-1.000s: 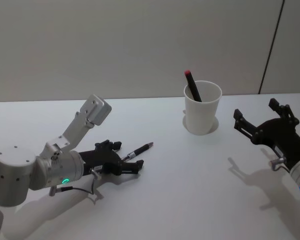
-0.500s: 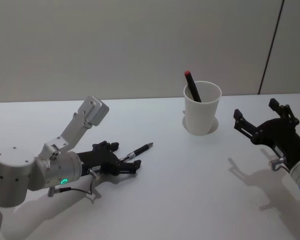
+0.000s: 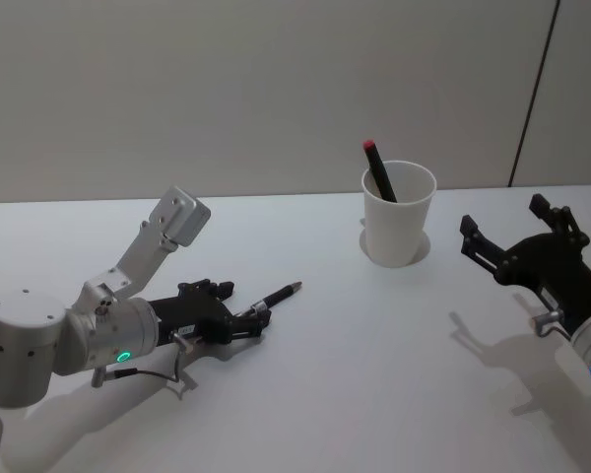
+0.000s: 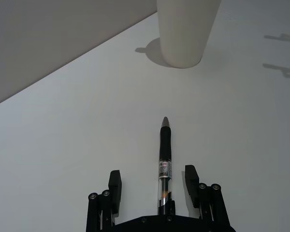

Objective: Place the pen into the pen holder.

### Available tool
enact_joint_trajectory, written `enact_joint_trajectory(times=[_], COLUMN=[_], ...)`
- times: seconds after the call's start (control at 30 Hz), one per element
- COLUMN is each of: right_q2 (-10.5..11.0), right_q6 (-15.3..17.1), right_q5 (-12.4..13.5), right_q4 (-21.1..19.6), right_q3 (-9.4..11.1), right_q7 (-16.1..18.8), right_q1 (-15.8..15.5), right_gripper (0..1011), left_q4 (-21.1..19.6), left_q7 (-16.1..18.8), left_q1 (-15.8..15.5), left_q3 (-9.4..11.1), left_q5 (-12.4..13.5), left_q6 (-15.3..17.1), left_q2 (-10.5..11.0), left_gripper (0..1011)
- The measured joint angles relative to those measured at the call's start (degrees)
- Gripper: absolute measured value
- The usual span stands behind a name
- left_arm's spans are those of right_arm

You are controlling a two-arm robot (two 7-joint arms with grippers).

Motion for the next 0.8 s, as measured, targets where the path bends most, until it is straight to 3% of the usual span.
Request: enact_joint_trajectory(times=[0.8], right_q2=[0.0], right_q6=[0.0], right_q5=[0.0], right_q4=[0.0], right_q3=[0.0], right_q7=[0.0], right_q1=[0.0], right_gripper=[1002], left_q4=[0.07], left_q7=[-0.23], left_q1=[0.13], left_q3=[-0.03], left_q5=[-0.45], left_q6=[0.14], left_q2=[0.23], left_gripper=[652])
